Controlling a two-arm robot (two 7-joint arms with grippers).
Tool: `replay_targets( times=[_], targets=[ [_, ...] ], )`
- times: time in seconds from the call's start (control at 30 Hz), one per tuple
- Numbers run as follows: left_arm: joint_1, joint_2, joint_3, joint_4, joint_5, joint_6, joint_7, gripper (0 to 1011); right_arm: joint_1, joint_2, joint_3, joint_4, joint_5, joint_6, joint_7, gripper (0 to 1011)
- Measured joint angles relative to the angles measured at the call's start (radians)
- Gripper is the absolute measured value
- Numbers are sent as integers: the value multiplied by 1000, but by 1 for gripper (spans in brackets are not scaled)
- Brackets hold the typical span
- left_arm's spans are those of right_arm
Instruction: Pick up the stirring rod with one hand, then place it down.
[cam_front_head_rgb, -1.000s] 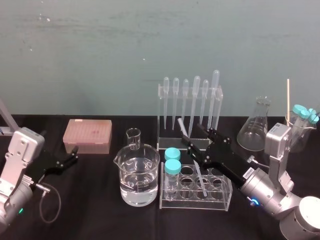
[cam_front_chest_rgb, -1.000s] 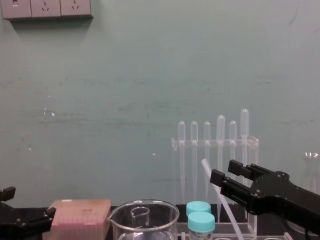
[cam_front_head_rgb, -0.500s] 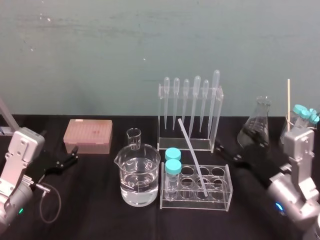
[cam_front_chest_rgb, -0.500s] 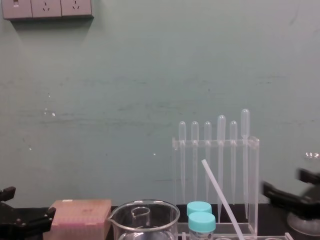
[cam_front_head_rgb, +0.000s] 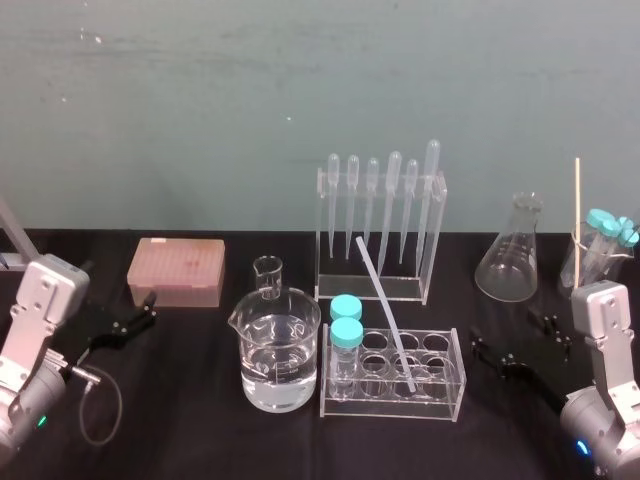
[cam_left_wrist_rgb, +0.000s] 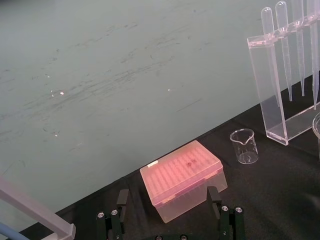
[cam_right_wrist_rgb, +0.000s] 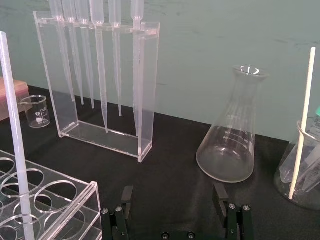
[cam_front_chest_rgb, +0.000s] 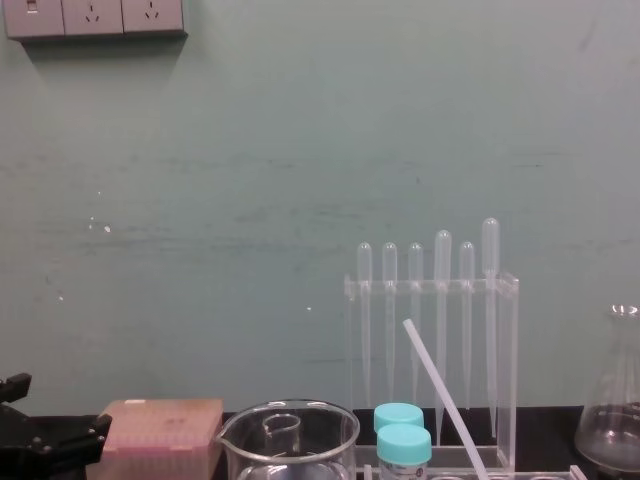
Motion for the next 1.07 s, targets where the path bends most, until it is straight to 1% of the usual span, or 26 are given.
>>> replay_targets(
  times=[1.07],
  targets=[
    [0, 0, 0, 0, 0, 0, 0, 1000, -3, 4, 1, -7, 1, -6, -8, 1003]
  ],
)
